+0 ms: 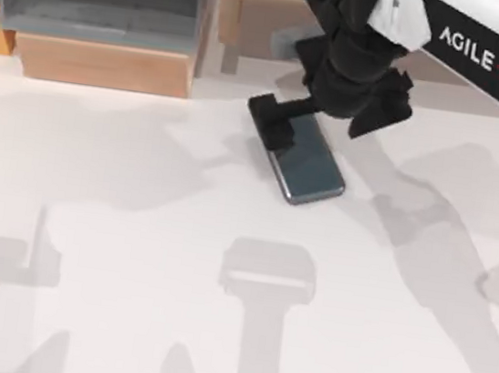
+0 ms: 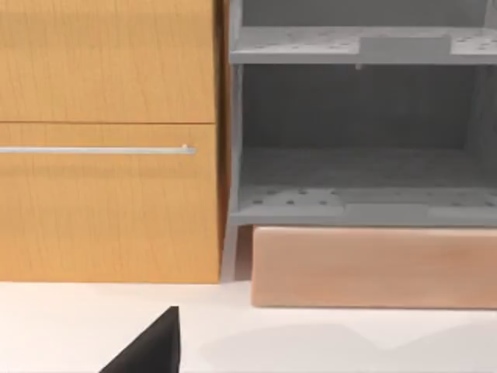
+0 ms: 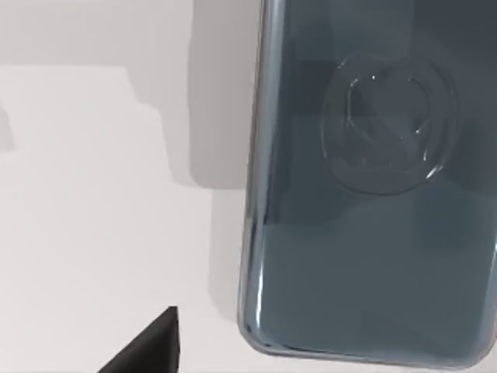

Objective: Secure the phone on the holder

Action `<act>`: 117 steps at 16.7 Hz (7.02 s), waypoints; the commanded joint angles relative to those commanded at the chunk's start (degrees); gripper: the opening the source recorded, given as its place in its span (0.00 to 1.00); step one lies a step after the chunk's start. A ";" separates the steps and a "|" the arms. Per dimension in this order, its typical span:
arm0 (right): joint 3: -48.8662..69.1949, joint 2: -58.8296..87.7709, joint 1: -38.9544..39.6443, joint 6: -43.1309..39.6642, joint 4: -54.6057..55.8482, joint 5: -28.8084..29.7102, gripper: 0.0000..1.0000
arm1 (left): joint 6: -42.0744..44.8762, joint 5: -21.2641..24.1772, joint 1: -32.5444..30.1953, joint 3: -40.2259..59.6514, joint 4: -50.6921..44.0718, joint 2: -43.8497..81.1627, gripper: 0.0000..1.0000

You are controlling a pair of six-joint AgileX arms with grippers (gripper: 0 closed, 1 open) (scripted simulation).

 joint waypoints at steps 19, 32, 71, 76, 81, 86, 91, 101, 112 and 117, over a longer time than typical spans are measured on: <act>10.01 13.56 -0.54 3.81 5.49 2.09 1.00 | 0.00 0.00 0.00 0.00 0.00 0.00 1.00; 9.62 15.04 -0.58 3.78 7.20 2.11 0.40 | 0.00 0.00 0.00 0.00 0.00 0.00 1.00; -24.54 -22.62 -11.94 -0.91 16.99 -8.44 0.00 | 0.00 0.00 0.00 0.00 0.00 0.00 1.00; -48.79 -44.63 -22.66 -4.11 29.26 -15.03 0.00 | 0.00 0.00 0.00 0.00 0.00 0.00 1.00; -71.75 -66.86 -34.86 -7.53 43.13 -21.57 0.00 | 0.00 0.00 0.00 0.00 0.00 0.00 1.00; -91.15 -85.45 -47.04 -10.58 56.11 -26.86 0.00 | 0.00 0.00 0.00 0.00 0.00 0.00 1.00; -104.69 -97.58 -56.77 -12.65 65.74 -30.10 0.00 | 0.00 0.00 0.00 0.00 0.00 0.00 1.00; -109.49 -101.52 -60.43 -13.20 69.23 -31.07 0.00 | 0.00 0.00 0.00 0.00 0.00 0.00 1.00; -108.21 -85.31 -53.48 -11.30 85.61 -24.43 0.00 | 0.00 0.00 0.00 0.00 0.00 0.00 1.00; -108.41 -81.44 -52.01 -10.24 89.82 -22.69 0.00 | 0.00 0.00 0.00 0.00 0.00 0.00 1.00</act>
